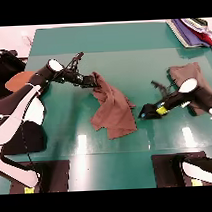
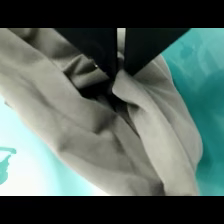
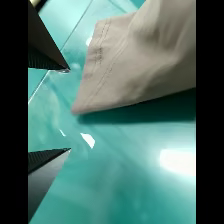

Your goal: Fold the shirts.

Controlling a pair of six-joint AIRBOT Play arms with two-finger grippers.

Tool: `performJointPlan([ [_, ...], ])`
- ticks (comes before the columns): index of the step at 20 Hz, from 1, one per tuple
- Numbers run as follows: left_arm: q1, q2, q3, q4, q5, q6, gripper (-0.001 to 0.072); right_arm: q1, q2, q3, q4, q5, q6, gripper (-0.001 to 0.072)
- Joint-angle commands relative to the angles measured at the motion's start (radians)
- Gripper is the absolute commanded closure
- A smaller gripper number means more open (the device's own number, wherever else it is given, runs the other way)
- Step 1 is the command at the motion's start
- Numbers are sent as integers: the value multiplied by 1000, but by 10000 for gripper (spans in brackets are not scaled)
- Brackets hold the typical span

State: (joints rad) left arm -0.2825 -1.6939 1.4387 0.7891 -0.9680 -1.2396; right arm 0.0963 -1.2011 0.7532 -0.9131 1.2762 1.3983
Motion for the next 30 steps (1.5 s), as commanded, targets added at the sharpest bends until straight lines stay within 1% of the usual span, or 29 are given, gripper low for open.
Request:
performJointPlan([
  [1,6,0,24,24,-48,-1,684,97,-124,-110,158,-163,-73,183],
  [2,6,0,24,24,-58,-1,683,127,-156,-99,183,-196,-84,212],
  [3,6,0,24,28,-69,-1,683,158,-183,-77,186,-228,-84,318],
  [4,6,0,24,36,-82,-1,684,183,-202,-51,179,-252,-84,497],
  [5,6,0,24,44,-97,-1,684,200,-212,-27,176,-267,-90,699],
  [7,7,9,32,97,-124,-4,684,200,-197,30,174,-277,-92,698],
  [8,14,25,50,156,-138,-18,684,179,-162,72,152,-259,-90,698],
  [10,51,85,109,237,-179,-19,683,109,-53,177,50,-186,-66,699],
  [13,129,246,231,284,-203,-13,684,-43,149,390,-118,-47,-34,699],
  [16,148,436,355,291,-223,44,684,-197,301,615,-136,55,-34,698],
  [18,148,557,424,262,-269,45,683,-272,372,740,-137,97,-34,699],
  [20,148,669,466,263,-306,45,684,-335,429,822,-136,106,-34,698],
  [23,148,801,472,263,-315,45,684,-410,456,922,-135,138,-33,698],
  [25,148,827,472,264,-333,45,684,-435,422,985,-134,183,-12,698],
  [26,148,823,472,264,-350,45,684,-429,393,1010,-134,206,-1,698],
  [28,148,781,463,260,-424,44,684,-377,322,1017,-134,233,35,699],
  [30,148,721,405,237,-513,44,684,-272,243,950,-139,232,50,698],
])
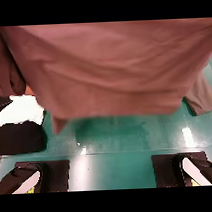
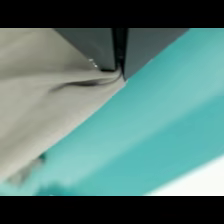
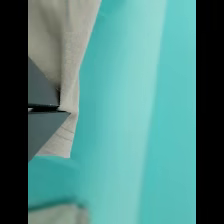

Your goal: Fold the shirts.

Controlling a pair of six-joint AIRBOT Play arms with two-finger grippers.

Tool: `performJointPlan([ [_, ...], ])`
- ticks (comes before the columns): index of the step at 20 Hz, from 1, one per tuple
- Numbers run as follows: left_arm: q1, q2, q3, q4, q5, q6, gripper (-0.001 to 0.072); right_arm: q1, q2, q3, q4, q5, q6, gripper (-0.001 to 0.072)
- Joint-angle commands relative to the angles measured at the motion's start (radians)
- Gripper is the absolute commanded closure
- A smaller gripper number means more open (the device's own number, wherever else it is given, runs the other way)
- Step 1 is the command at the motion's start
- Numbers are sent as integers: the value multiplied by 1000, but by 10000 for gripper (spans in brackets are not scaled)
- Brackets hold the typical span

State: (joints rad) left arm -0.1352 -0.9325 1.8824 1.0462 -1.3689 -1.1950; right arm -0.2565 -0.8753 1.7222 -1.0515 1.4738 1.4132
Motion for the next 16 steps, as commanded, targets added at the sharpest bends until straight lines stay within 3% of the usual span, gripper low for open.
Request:
performJointPlan([
  [1,1,-71,-97,-30,-156,-1,684,134,-124,-71,-20,36,38,698],
  [3,-11,-119,-265,-34,-184,-1,683,239,-207,-198,-131,36,39,699],
  [6,-11,-169,-590,-55,-123,0,684,327,-318,-358,-296,22,50,699],
  [9,-11,-173,-883,-70,-91,66,684,331,-360,-435,-285,17,53,699],
  [13,-11,-172,-1022,-159,-196,78,679,330,-337,-458,-286,-18,53,698],
  [14,-11,-172,-1023,-193,-191,79,467,330,-327,-457,-285,-36,53,698],
  [15,-11,-172,-1022,-234,-168,78,180,330,-317,-457,-285,-47,53,699],
  [16,-10,-172,-1010,-253,-138,77,162,330,-308,-457,-285,-54,53,698],
])
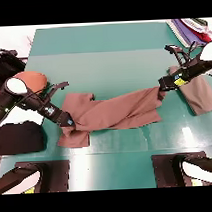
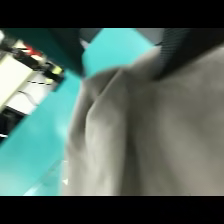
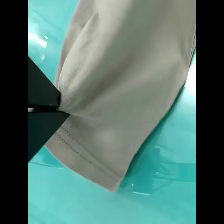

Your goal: Fold the shirts.

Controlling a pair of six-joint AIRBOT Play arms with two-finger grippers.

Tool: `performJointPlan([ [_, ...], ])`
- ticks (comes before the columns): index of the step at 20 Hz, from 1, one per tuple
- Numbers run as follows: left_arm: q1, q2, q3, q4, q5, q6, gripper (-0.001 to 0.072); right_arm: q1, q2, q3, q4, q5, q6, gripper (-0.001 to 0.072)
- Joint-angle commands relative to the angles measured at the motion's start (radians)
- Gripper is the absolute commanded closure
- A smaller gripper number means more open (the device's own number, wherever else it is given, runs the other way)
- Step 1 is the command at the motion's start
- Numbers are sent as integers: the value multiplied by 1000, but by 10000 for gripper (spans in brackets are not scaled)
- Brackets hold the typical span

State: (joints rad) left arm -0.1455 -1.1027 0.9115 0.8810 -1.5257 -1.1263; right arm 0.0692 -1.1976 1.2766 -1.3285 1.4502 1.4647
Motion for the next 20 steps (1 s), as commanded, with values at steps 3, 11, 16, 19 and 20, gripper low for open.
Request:
performJointPlan([
  [3,57,-3,96,-80,119,-22,162,3,28,-12,-9,-32,1,698],
  [11,321,-255,188,6,217,-71,162,3,26,-12,-7,-38,1,698],
  [16,320,-413,98,93,200,-89,162,3,26,-12,-7,-33,1,698],
  [19,320,-413,40,92,228,-87,163,3,26,-12,-7,-37,1,698],
  [20,320,-413,29,92,227,-87,163,3,26,-12,-7,-37,1,698],
])
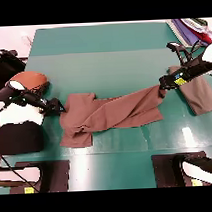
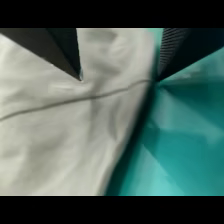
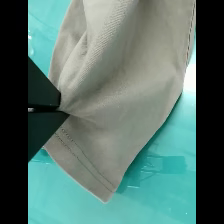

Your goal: Fold the shirts.

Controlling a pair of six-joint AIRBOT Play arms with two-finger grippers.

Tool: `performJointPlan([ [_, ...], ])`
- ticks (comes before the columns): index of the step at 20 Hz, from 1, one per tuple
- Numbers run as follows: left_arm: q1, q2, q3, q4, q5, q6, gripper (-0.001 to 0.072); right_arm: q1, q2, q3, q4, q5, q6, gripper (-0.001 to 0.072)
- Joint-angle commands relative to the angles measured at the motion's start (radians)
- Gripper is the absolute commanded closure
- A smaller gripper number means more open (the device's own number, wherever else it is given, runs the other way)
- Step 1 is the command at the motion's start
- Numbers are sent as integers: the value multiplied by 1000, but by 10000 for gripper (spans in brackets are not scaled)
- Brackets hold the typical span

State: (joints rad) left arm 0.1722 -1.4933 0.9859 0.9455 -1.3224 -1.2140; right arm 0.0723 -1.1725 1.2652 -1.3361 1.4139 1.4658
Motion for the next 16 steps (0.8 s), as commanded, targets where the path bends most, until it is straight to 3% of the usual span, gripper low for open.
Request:
performJointPlan([
  [1,2,-22,-48,18,20,3,164,0,0,0,0,-1,0,698],
  [5,2,-14,6,-64,-2,19,665,0,1,8,-1,-6,0,698],
  [10,2,238,271,-63,5,-10,684,0,2,242,0,40,-1,698],
  [16,2,586,823,-61,40,-72,684,0,150,554,-3,57,0,698],
])
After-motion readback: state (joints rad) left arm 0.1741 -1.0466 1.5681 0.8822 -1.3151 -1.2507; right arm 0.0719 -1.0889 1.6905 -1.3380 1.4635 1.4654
